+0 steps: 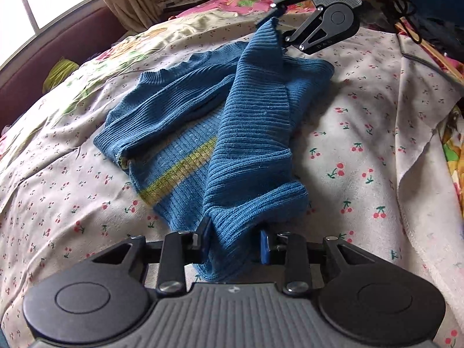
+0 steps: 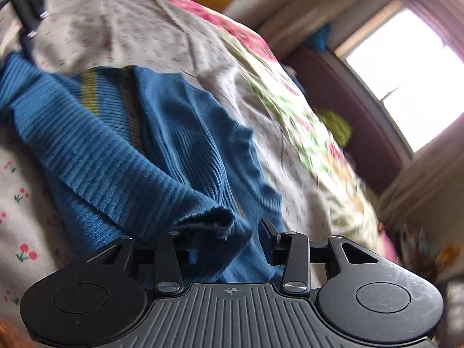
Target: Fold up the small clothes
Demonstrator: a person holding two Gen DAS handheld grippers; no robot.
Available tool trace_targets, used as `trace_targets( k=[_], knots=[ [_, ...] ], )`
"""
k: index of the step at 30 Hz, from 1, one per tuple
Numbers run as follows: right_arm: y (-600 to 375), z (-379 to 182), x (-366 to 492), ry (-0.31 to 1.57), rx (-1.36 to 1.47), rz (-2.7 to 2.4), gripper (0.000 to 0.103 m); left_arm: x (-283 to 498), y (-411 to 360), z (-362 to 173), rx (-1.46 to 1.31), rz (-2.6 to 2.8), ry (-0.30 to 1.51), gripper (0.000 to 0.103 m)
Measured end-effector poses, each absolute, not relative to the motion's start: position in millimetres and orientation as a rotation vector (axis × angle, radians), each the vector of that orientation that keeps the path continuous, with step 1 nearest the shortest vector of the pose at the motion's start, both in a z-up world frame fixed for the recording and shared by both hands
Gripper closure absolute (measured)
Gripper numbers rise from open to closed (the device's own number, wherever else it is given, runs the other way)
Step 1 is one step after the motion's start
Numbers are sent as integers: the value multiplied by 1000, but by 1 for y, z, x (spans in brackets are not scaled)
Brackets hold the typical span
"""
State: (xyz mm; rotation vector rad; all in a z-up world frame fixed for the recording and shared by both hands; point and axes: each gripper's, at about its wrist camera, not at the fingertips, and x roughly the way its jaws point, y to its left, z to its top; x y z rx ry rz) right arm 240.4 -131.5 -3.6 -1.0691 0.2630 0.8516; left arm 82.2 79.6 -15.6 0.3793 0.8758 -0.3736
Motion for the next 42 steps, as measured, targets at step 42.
trace_targets(
  k=[42],
  knots=[
    [-179,-20,383,832,-32,394,95,259,158,-27,-36,-10,807,73]
  ],
)
